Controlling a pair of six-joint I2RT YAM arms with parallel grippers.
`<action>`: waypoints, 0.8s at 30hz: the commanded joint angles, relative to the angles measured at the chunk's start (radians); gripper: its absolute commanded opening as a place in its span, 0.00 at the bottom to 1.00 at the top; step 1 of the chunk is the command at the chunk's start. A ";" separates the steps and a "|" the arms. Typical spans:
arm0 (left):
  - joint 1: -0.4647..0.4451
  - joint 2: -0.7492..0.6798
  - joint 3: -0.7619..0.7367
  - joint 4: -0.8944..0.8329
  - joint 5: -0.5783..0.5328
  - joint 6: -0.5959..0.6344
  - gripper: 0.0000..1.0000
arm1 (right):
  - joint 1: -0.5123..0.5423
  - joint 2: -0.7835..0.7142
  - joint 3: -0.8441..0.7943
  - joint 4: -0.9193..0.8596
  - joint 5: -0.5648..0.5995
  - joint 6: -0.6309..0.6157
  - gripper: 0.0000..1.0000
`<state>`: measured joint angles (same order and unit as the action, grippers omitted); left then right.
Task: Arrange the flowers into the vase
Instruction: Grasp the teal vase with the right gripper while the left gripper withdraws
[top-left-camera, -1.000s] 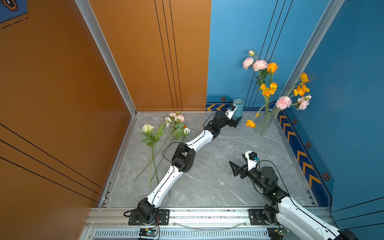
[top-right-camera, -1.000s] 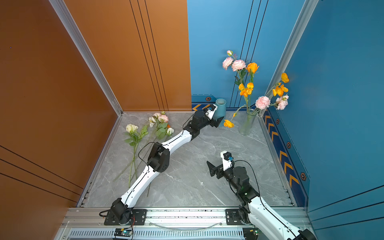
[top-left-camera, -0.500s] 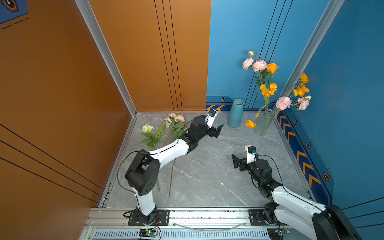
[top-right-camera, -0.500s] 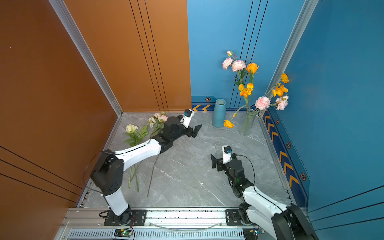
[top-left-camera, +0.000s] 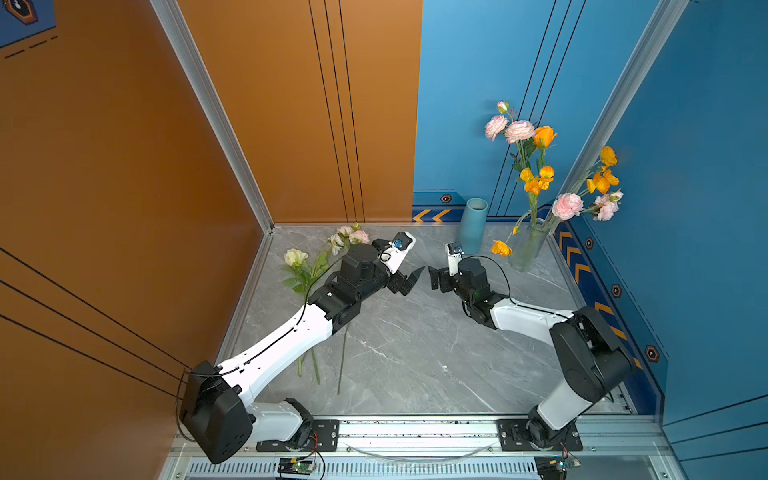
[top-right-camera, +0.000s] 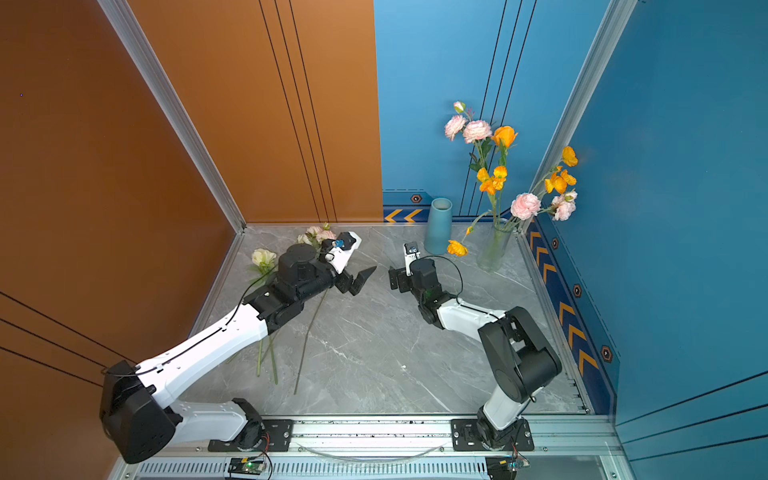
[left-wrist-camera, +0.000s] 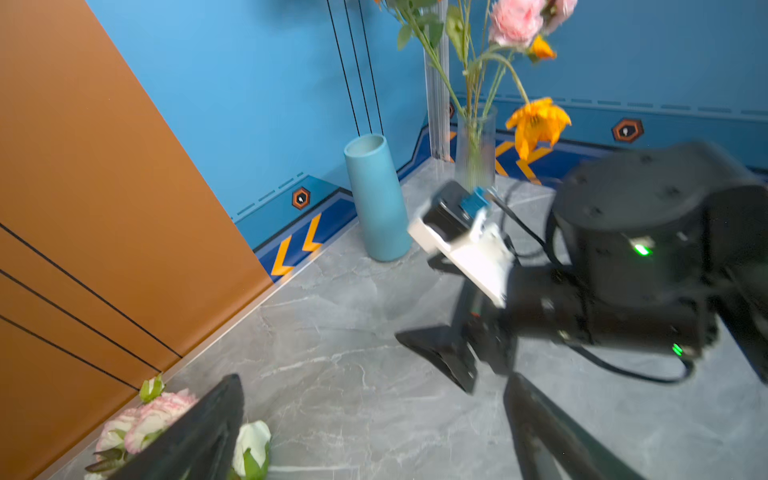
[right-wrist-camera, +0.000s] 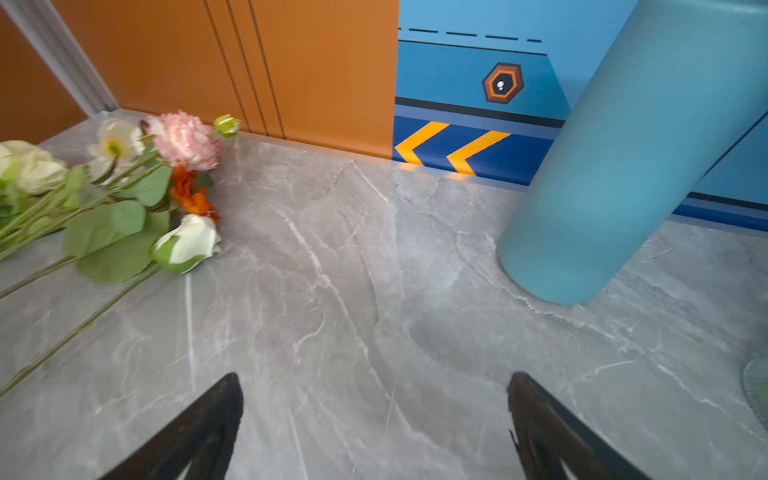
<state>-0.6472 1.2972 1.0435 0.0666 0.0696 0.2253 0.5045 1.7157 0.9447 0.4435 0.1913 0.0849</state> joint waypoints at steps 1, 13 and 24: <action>-0.002 -0.049 -0.064 0.052 0.055 0.035 0.98 | -0.022 0.100 0.124 -0.144 0.122 -0.010 1.00; -0.043 -0.142 -0.138 0.132 0.073 -0.011 0.98 | -0.117 0.344 0.473 -0.199 0.188 -0.012 1.00; -0.017 -0.153 -0.143 0.148 0.074 -0.039 0.98 | -0.185 0.400 0.527 -0.153 0.219 -0.034 1.00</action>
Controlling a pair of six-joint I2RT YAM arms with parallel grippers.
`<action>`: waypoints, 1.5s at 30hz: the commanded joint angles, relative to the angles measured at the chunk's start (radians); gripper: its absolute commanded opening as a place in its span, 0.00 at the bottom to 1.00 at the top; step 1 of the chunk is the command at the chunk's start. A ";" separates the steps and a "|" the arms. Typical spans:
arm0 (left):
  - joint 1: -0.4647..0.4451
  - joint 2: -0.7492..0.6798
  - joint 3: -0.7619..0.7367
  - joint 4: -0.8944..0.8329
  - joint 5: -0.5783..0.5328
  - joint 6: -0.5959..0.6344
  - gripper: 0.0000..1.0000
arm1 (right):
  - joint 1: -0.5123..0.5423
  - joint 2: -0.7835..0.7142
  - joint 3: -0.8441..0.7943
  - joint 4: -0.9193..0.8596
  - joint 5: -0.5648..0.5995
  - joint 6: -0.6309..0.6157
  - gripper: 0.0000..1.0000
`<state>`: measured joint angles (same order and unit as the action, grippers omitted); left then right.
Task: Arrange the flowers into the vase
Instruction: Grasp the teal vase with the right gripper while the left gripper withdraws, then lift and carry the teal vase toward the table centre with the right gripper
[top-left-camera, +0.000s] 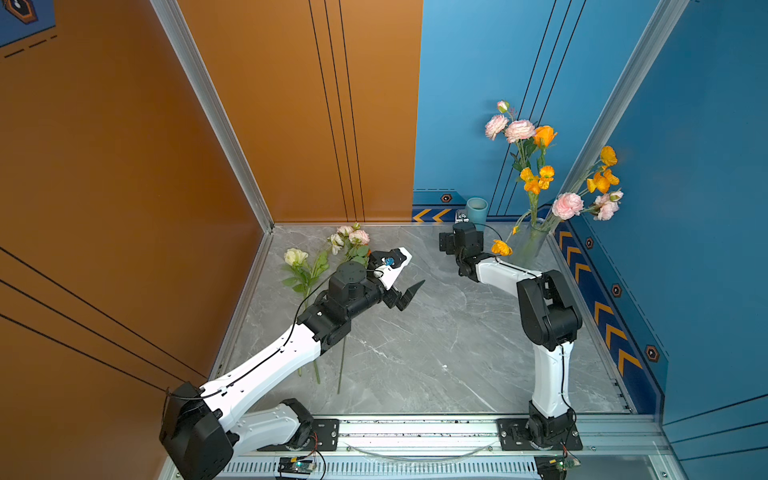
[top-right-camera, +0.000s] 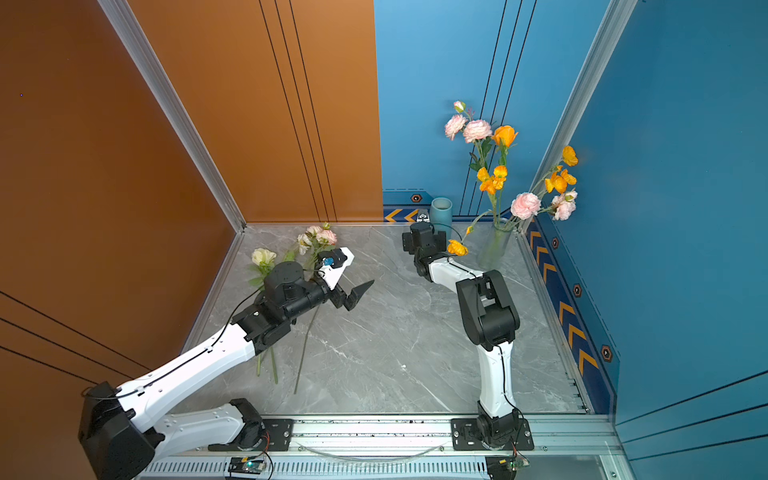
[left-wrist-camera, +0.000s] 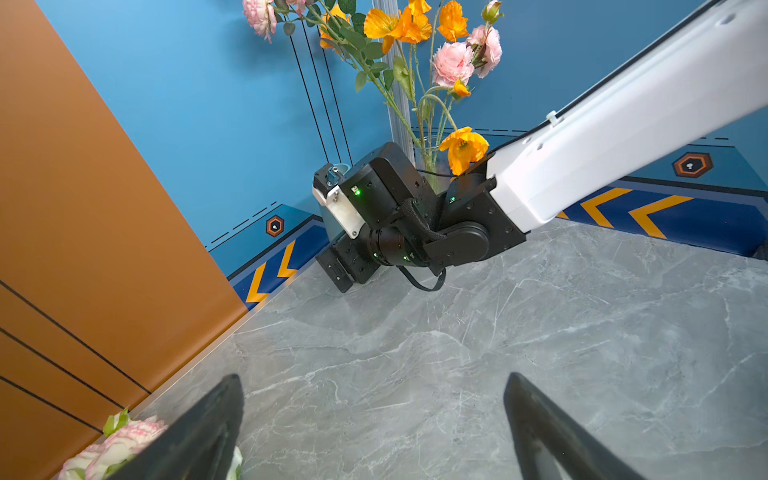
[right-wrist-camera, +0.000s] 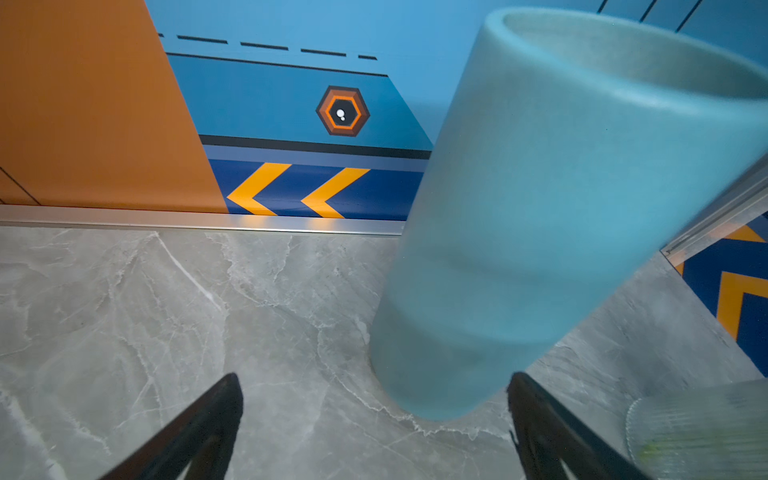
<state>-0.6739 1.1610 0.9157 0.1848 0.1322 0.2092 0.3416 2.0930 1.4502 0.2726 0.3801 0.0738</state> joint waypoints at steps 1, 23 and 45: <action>0.012 -0.015 -0.015 0.031 0.018 -0.026 0.98 | -0.032 0.030 0.029 0.025 0.026 -0.030 1.00; 0.050 0.013 -0.021 0.067 0.070 -0.098 0.98 | -0.101 0.174 0.242 0.200 -0.075 -0.113 1.00; 0.050 0.055 -0.017 0.089 0.127 -0.151 0.98 | -0.161 0.169 0.237 0.257 -0.122 -0.020 1.00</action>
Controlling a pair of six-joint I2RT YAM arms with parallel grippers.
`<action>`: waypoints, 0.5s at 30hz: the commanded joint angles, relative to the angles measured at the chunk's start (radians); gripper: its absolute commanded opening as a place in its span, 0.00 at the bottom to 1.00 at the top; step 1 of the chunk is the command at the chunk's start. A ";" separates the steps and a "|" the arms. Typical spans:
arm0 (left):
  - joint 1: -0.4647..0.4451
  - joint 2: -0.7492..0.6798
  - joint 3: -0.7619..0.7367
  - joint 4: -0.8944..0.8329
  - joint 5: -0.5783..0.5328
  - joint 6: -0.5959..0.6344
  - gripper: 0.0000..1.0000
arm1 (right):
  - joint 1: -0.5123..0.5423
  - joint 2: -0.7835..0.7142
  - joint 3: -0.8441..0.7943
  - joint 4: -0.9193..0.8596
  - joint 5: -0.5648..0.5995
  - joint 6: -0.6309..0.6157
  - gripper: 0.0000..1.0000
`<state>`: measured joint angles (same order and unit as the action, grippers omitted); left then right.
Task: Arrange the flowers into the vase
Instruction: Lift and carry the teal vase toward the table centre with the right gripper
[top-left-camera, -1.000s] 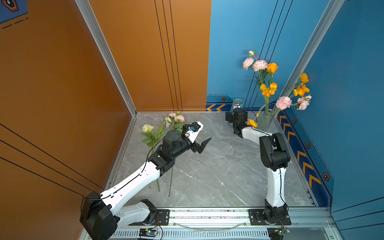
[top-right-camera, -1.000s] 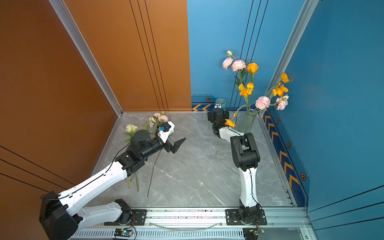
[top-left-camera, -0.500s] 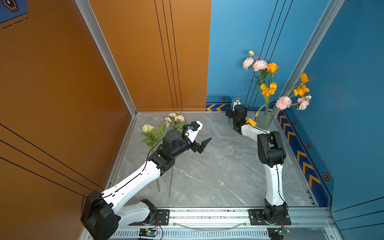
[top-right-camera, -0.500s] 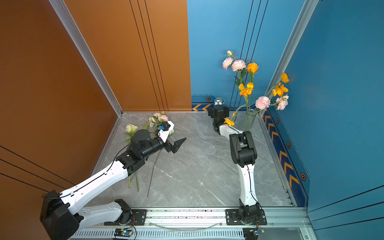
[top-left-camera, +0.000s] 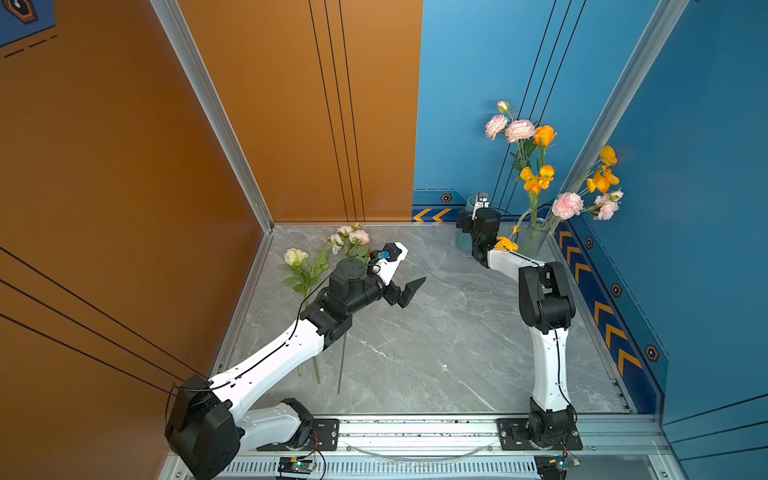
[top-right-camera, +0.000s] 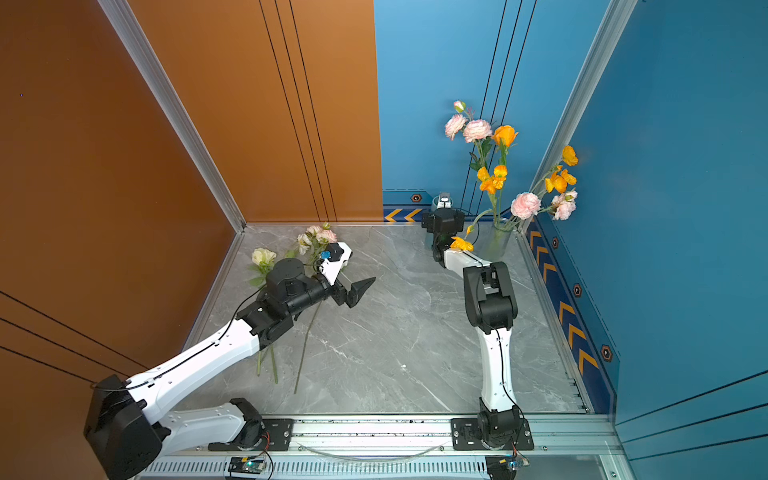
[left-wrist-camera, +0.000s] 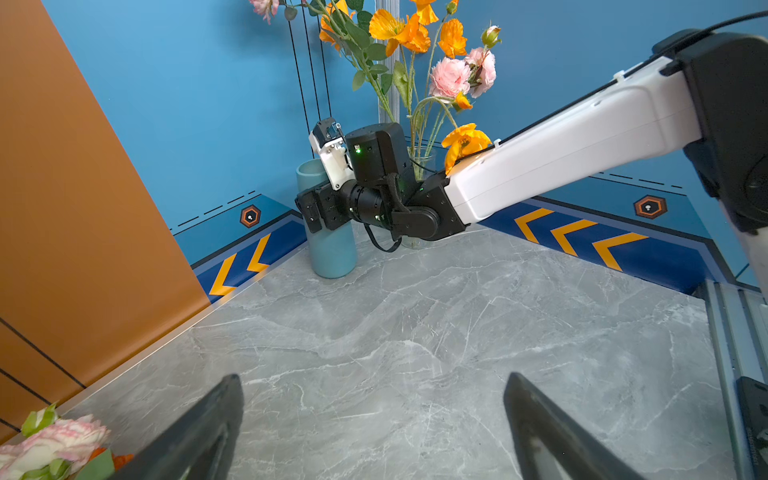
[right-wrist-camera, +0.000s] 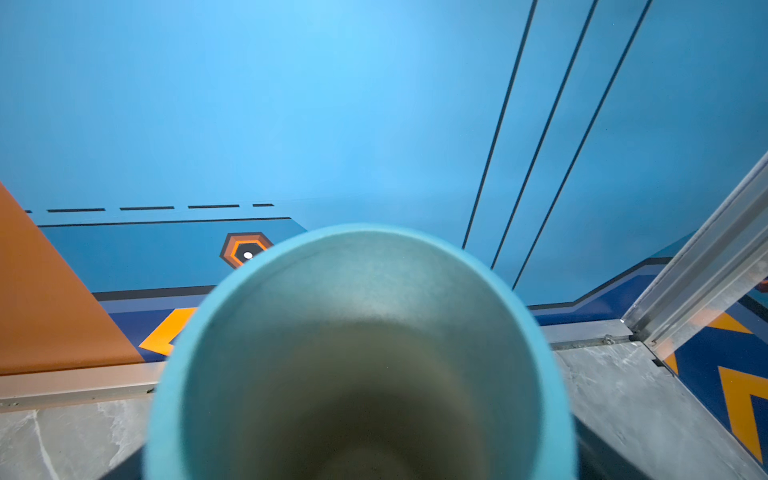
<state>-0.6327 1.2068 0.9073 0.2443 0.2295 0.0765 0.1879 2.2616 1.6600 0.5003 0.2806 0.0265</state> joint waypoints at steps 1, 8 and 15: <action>0.008 0.010 -0.009 0.029 0.030 -0.020 0.98 | -0.008 0.000 0.025 0.038 -0.024 0.025 1.00; 0.009 0.025 -0.006 0.033 0.041 -0.039 0.98 | -0.009 -0.018 -0.007 0.098 -0.113 0.025 0.86; 0.006 0.011 -0.005 0.036 0.052 -0.046 0.98 | -0.010 -0.073 -0.108 0.219 -0.225 0.032 0.66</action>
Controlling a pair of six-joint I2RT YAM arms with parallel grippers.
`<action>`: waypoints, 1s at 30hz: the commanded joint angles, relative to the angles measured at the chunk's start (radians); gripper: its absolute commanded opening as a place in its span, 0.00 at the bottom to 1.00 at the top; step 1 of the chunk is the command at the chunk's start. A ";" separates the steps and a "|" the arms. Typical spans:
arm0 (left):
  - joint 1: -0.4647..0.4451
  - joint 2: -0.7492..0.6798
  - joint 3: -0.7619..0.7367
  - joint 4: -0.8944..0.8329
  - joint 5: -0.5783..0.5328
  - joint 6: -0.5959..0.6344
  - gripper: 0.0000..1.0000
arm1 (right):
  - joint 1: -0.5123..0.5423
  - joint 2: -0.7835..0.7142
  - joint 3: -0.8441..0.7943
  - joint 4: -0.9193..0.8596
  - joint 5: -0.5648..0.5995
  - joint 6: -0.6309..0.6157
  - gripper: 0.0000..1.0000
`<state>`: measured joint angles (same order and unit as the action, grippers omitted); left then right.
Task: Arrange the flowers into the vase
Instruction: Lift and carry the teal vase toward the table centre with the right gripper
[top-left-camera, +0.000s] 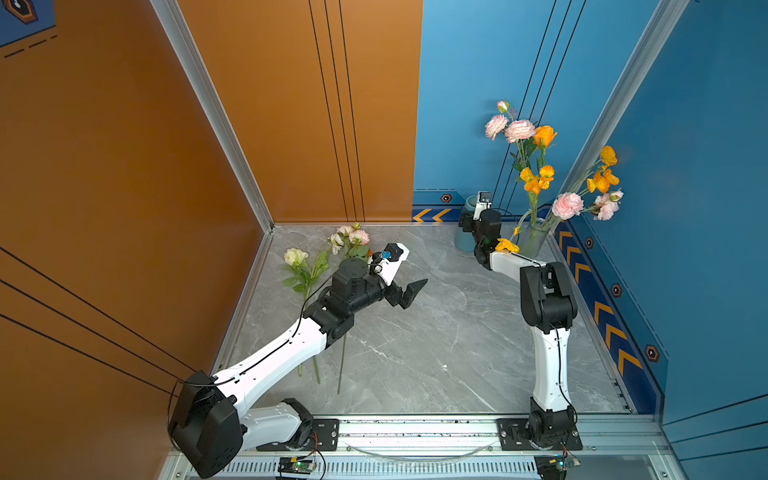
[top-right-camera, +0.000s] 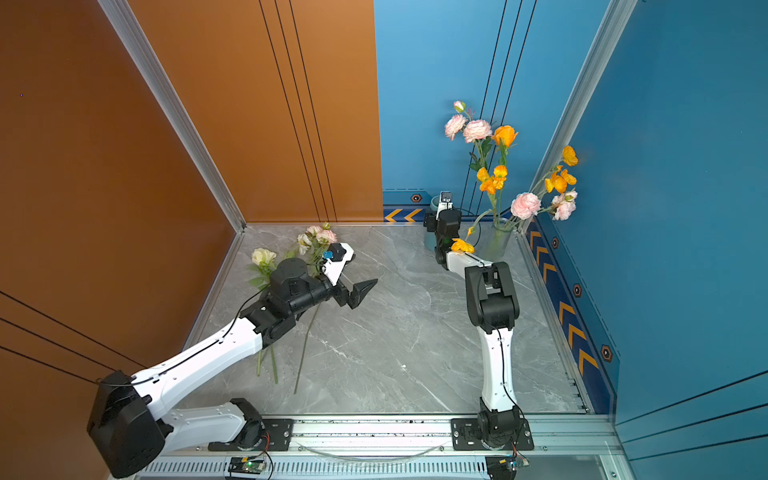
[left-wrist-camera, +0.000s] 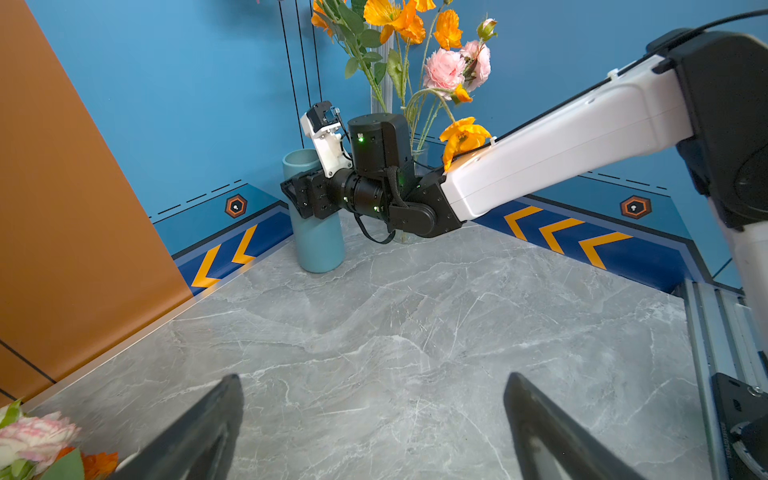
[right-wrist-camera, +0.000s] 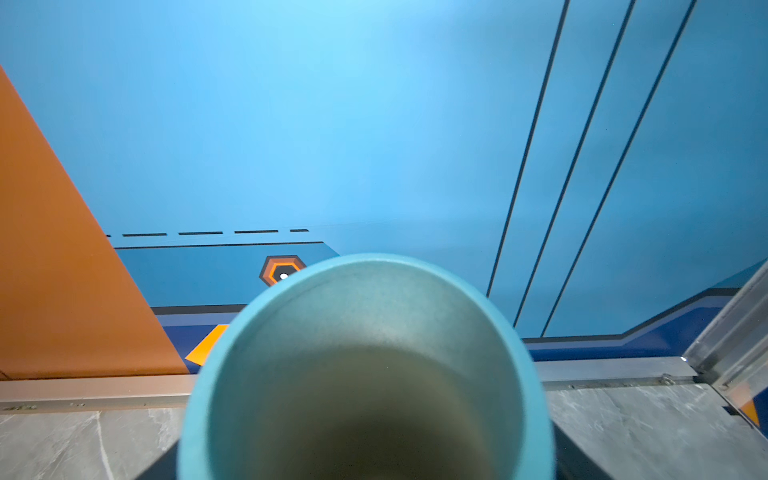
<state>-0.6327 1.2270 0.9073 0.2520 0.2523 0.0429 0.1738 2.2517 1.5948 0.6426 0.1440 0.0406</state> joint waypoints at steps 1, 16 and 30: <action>0.007 -0.013 -0.005 0.029 0.029 -0.012 0.98 | 0.004 -0.074 -0.059 0.092 -0.106 0.022 0.64; 0.030 -0.098 -0.021 0.029 -0.008 0.031 0.98 | 0.149 -0.422 -0.426 0.200 -0.410 0.115 0.38; -0.077 -0.499 -0.095 -0.390 -0.433 -0.023 0.98 | 0.575 -0.823 -0.684 -0.053 -0.235 0.012 0.36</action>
<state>-0.6899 0.8341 0.8452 0.0414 -0.0166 0.0719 0.6796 1.5410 0.9245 0.5354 -0.1860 0.1089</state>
